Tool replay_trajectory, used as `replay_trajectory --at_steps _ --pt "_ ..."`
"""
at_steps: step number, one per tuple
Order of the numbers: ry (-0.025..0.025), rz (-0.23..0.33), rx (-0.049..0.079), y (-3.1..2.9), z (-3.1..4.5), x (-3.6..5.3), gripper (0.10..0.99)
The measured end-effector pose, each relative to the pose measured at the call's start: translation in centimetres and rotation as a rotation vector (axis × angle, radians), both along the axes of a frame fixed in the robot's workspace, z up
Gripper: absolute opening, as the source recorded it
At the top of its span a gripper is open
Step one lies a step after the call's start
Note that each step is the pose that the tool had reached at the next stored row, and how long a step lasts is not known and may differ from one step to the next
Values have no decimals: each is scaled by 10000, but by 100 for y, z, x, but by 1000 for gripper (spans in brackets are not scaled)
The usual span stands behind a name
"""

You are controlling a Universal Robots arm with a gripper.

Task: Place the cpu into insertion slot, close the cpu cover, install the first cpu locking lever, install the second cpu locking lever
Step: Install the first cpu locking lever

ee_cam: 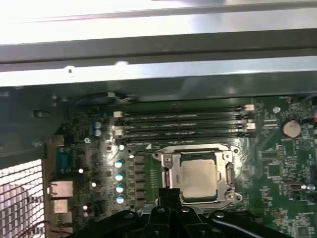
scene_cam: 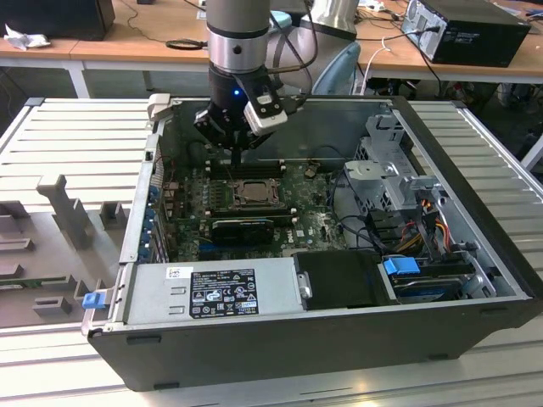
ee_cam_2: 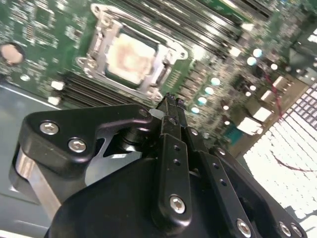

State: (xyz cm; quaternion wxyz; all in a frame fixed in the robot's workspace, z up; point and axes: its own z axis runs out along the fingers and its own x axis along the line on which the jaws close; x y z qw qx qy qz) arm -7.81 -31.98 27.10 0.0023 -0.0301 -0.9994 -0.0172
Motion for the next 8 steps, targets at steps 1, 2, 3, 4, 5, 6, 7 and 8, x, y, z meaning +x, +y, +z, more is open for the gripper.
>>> replay_trajectory --at_steps 1,2,3,4,5,6,7,8 --pt "-23 1 8 0 -4 -67 106" --pt "-26 4 27 0 -11 -100 106" --pt "-26 40 62 0 -21 -122 106" --pt "-25 171 92 0 -34 -133 106" --pt "-25 262 98 0 -39 -136 106" --pt "-23 358 103 0 -45 -143 106" --pt "-22 414 106 -1 -53 -183 106" --pt "-23 416 109 0 -57 -218 106"
